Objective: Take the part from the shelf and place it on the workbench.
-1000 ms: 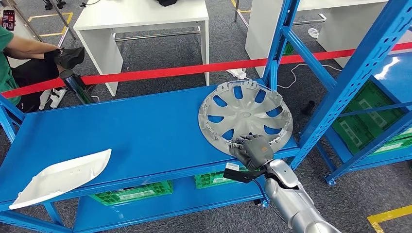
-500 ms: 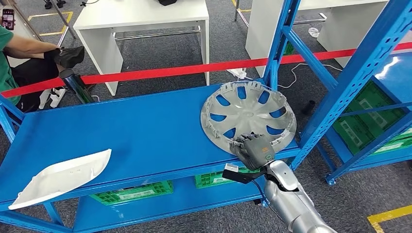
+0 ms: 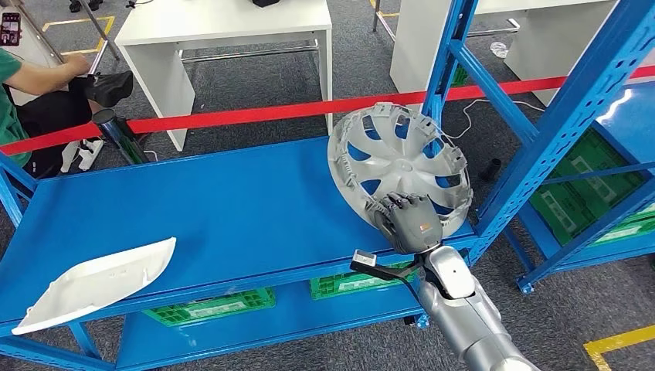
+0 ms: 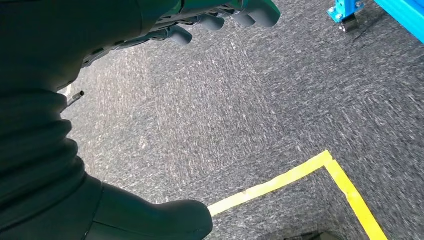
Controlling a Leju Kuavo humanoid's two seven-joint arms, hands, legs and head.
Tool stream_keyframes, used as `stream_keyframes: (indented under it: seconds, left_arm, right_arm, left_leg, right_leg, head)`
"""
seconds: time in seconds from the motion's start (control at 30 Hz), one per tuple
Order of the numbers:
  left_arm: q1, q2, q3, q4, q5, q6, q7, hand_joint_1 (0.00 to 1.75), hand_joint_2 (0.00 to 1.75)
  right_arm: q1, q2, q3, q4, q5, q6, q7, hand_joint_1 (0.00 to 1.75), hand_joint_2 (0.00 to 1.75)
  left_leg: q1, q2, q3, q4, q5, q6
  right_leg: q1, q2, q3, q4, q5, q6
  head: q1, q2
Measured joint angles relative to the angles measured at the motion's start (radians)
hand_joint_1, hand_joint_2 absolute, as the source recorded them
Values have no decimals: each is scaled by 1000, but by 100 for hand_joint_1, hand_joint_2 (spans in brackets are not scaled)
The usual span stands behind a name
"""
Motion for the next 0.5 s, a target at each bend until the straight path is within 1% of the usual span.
stream_keyframes:
  seconds: [0.13, 0.33, 0.5]
  left_arm:
    - [-4, -2, 0, 0, -6, -34, 1, 0, 175]
    - [-8, -2, 0, 0, -10, -43, 4, 0, 175]
    - [-9, -4, 0, 0, -12, -63, 11, 0, 175]
  right_arm:
    - [-9, 0, 12, -38, 33, 2, 15, 175, 175]
    - [-16, 0, 23, -65, 38, 8, 11, 175, 175]
    - [-16, -7, 49, -103, 23, 70, -21, 175, 175]
  left_leg:
    - [0, 0, 0, 0, 0, 0]
    - [0, 0, 0, 0, 0, 0]
    - [0, 0, 0, 0, 0, 0]
  right_leg:
    - [0, 0, 0, 0, 0, 0]
    - [0, 0, 0, 0, 0, 0]
    - [0, 0, -1, 0, 0, 0]
  head:
    - [0, 0]
    - [0, 0]
    - [0, 0]
